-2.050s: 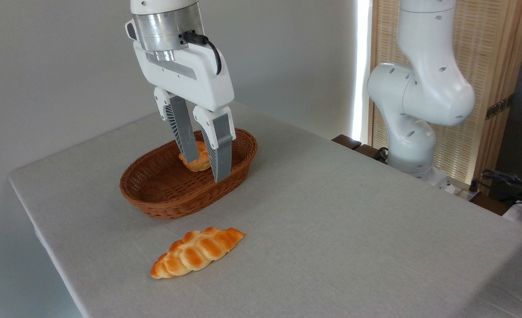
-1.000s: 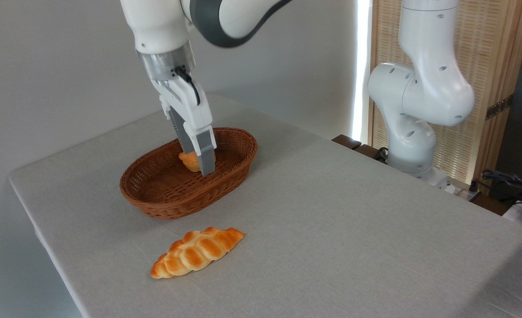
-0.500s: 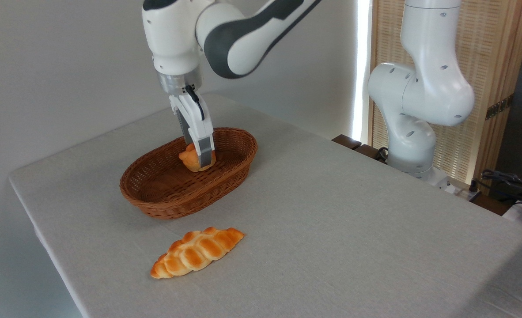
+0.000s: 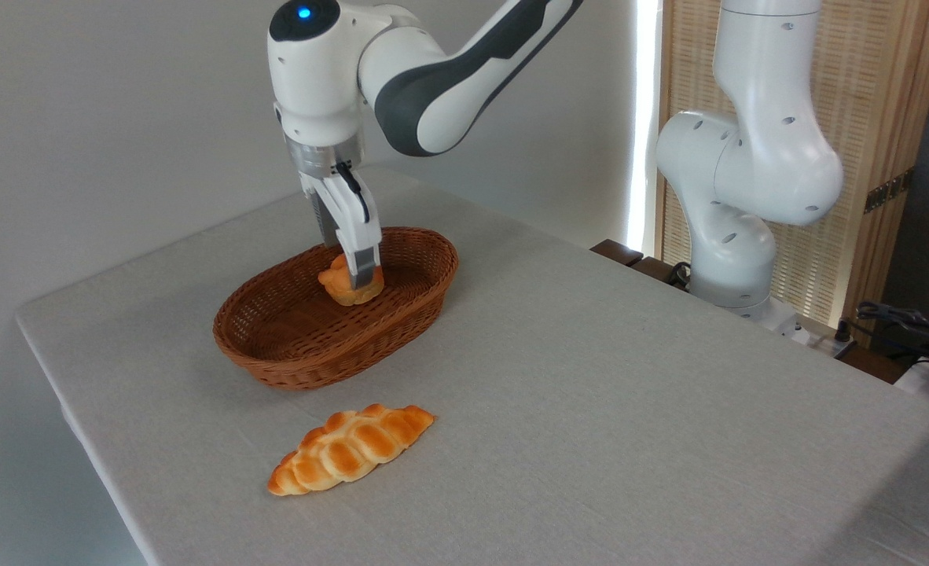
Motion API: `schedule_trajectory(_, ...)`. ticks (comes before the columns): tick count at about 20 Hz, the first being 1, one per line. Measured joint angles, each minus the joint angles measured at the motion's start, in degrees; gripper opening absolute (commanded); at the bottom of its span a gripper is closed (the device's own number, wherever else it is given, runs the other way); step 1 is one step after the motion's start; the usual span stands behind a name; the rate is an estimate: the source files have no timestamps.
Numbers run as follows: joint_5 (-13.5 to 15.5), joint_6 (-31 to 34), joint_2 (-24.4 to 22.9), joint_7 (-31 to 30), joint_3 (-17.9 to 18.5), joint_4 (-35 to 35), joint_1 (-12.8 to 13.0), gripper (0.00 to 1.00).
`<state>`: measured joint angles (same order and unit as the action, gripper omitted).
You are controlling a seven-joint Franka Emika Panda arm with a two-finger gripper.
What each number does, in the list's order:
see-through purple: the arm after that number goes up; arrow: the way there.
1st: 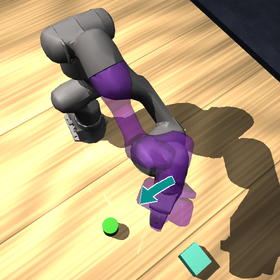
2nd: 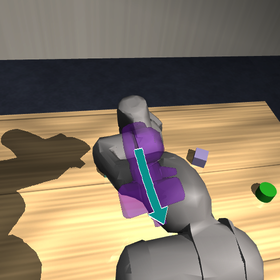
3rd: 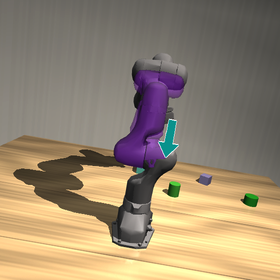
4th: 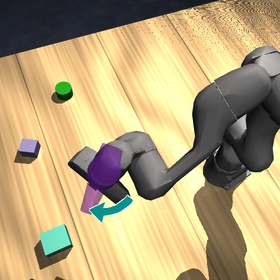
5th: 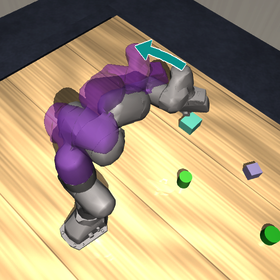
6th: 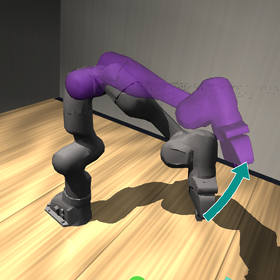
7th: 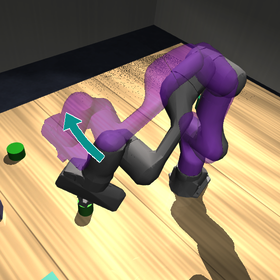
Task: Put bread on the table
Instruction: 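Close the gripper on the round bun inside the basket, then lift the gripped bun up out of the basket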
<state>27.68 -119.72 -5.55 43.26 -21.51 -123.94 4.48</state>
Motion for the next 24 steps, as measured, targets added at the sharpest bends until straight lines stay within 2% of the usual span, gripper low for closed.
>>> schedule_trajectory(3, 0.1, -0.4, 0.1, 3.6, 0.0, -2.7, 0.2, 1.0)
schedule_trajectory(4, 0.1, -0.9, 0.2, 4.1, 0.0, -3.4, 0.2, 0.94)
schedule_trajectory(7, 0.2, -3.0, 0.2, 4.4, 0.0, -4.3, 0.3, 0.52)
schedule_trajectory(10, 2.1, -4.0, 0.2, 4.4, 0.0, -4.6, 0.3, 0.28)
schedule_trajectory(11, 2.7, -4.3, 0.2, 4.4, 0.0, -4.6, 0.3, 0.24)
schedule_trajectory(13, 3.0, -4.6, 0.2, 4.4, 0.0, -4.7, 0.3, 0.2)
schedule_trajectory(18, 3.5, -4.7, 0.2, 4.4, 0.0, -4.8, 0.3, 0.19)
schedule_trajectory(24, 3.5, -4.7, 0.1, 4.4, 0.6, -4.4, 0.3, 0.22)
